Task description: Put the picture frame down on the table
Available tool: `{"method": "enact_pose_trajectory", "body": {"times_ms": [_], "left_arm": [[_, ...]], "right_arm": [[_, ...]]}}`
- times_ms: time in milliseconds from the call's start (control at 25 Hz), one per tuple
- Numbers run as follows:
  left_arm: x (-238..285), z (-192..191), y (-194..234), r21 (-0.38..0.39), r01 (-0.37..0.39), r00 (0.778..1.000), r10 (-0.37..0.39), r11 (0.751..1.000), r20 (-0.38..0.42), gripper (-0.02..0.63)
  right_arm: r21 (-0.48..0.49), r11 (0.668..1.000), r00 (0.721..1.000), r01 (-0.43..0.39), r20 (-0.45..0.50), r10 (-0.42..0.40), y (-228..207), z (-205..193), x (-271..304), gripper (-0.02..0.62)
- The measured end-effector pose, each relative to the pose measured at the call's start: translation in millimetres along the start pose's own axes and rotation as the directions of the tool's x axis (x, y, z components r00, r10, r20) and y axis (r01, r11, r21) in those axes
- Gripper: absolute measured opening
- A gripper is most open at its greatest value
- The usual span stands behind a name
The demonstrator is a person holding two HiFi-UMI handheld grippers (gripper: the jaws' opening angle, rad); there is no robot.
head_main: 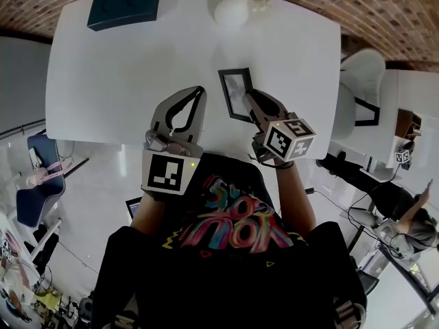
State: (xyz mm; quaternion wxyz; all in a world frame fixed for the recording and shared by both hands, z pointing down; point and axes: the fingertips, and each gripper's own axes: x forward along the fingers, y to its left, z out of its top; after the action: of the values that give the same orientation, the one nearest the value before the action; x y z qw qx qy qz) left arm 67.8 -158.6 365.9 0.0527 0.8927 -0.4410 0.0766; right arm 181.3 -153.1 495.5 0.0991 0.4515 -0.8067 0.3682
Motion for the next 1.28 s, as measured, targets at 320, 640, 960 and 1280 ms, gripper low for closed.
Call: {"method": "enact_pose_trajectory", "body": {"times_ms": [320, 640, 960, 1280], "left_arm": [[-1, -5, 6, -0.008, -0.010, 1.000, 0.010, 1.000, -0.011, 0.025], [-2, -9, 9, -0.006, -0.008, 1.000, 0.008, 1.000, -0.022, 0.025], [1, -13, 7, -0.005, -0.003, 0.999, 0.003, 1.000, -0.036, 0.025], [5, -15, 7, -0.010, -0.002, 0.999, 0.002, 1.000, -0.048, 0.025]], "right_arm": [[0.116, 0.993, 1.000, -0.029, 0.004, 0.029, -10, -8, 7, 0.089], [0.266, 0.962, 0.998, -0.063, -0.001, 0.066, -19, -22, 17, 0.089], [0.401, 0.913, 0.997, -0.073, 0.006, 0.077, -38, -38, 22, 0.091], [0.456, 0.887, 0.997, -0.079, 0.015, 0.081, -52, -47, 25, 0.092]]}}
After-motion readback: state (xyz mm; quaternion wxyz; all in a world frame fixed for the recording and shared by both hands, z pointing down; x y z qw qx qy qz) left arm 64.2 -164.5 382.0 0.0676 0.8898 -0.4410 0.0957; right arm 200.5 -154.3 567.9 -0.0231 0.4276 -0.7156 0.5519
